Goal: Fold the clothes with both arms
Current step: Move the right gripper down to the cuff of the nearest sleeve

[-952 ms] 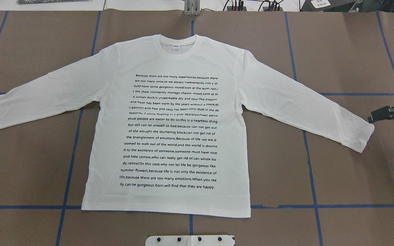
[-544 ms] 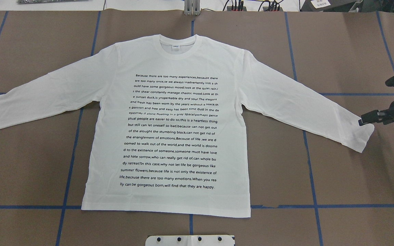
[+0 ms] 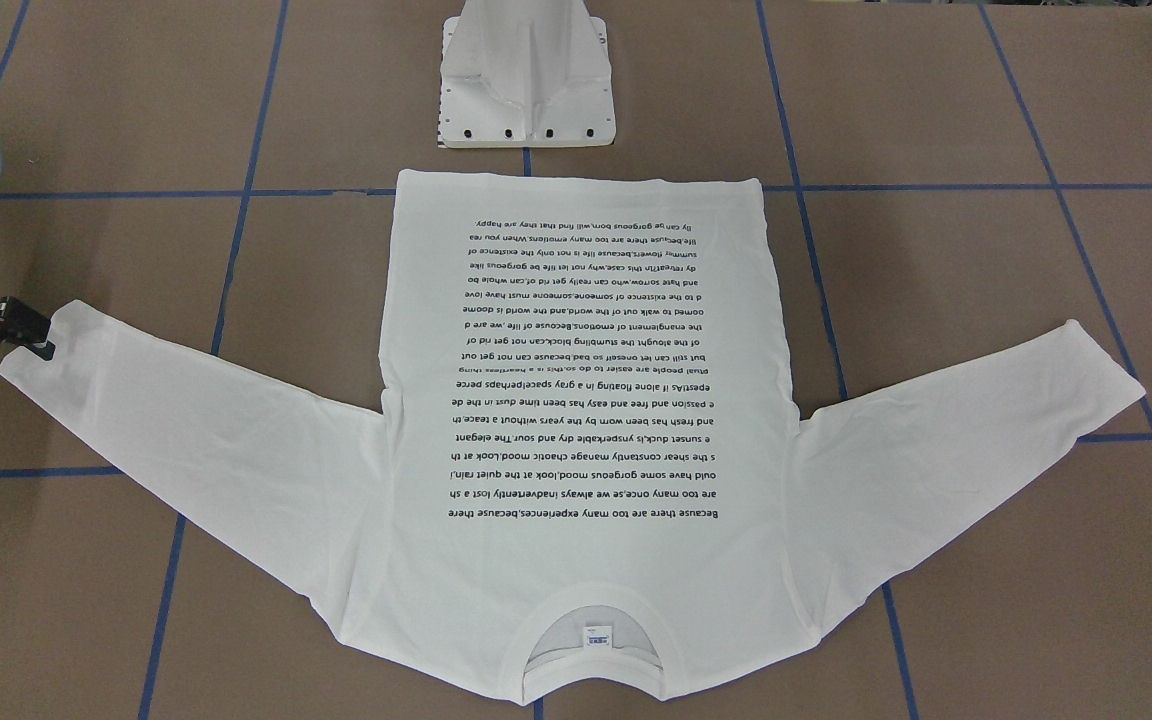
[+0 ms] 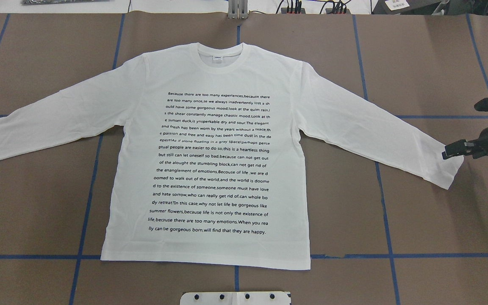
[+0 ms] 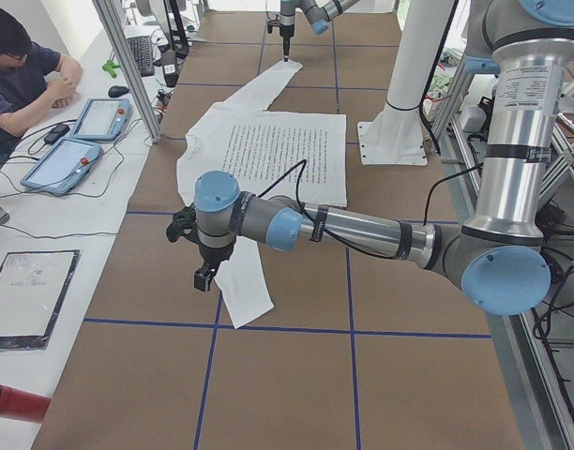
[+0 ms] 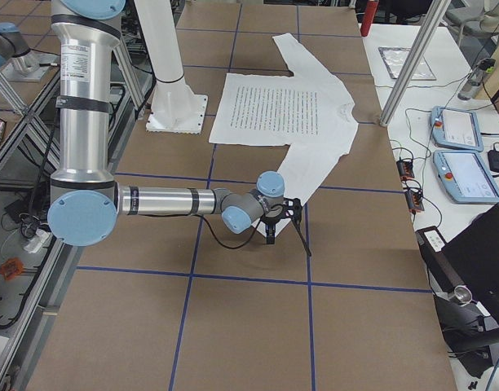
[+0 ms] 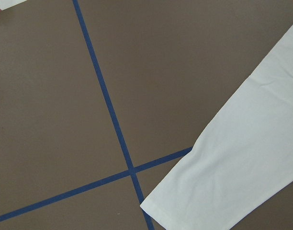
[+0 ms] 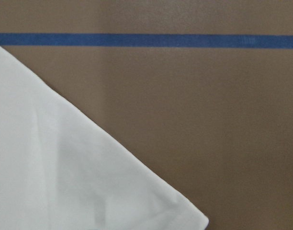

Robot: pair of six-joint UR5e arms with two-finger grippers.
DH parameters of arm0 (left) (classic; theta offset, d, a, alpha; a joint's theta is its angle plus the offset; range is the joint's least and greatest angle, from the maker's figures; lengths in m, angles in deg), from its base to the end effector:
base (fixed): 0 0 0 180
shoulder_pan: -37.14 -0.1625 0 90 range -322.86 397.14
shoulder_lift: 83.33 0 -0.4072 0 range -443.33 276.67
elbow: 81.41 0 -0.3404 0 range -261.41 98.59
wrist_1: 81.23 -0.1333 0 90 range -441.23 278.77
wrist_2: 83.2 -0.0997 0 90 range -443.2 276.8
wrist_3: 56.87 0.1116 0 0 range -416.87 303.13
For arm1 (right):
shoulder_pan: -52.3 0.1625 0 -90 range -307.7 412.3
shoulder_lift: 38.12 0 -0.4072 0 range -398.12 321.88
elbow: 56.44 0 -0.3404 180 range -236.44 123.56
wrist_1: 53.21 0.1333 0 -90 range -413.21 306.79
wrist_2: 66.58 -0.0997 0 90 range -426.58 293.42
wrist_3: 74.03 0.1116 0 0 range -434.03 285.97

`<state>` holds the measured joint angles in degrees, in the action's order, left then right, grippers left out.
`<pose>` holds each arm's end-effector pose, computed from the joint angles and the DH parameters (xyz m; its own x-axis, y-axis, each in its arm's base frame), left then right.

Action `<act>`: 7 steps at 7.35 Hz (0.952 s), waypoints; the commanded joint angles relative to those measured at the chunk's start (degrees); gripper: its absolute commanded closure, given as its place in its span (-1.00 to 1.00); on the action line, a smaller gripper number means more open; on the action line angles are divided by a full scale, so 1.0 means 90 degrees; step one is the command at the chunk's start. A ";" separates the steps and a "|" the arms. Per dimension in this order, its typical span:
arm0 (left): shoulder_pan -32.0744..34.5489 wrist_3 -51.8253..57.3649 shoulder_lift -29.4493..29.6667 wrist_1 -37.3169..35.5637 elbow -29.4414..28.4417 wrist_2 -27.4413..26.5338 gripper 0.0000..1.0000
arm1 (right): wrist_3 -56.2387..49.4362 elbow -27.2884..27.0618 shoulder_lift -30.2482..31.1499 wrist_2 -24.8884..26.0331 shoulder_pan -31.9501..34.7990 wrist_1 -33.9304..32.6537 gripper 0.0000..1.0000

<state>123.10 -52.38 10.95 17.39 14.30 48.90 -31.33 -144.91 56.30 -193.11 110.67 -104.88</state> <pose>-0.0241 -0.4895 0.5562 0.7176 0.3389 -0.6084 -0.1233 0.9217 0.3679 -0.1735 -0.4092 0.6261 0.6803 -0.0215 0.7326 -0.0251 0.9983 0.0527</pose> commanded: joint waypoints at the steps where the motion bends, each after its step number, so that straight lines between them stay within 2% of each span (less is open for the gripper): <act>1: 0.0000 0.0000 -0.0007 0.0000 0.0001 0.0010 -1.00 | 0.0001 0.0015 0.0094 0.0006 -0.0021 -0.0040 -0.96; 5: -0.0010 0.0010 -0.0017 0.0000 -0.0009 0.0010 -1.00 | 0.0011 0.0123 0.0065 0.0016 -0.0109 -0.0099 -0.94; 6: 0.0000 0.0010 -0.0017 0.0000 -0.0009 0.0010 -1.00 | 0.0011 0.0123 0.0065 0.0016 -0.0128 -0.0099 -0.84; 7: 0.0000 0.0010 -0.0017 0.0000 -0.0009 0.0010 -1.00 | 0.0011 0.0152 0.0065 0.0016 -0.0148 -0.0099 -0.56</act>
<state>123.07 -52.30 10.80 17.39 14.22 48.99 -31.23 -143.78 56.92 -192.96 109.57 -105.77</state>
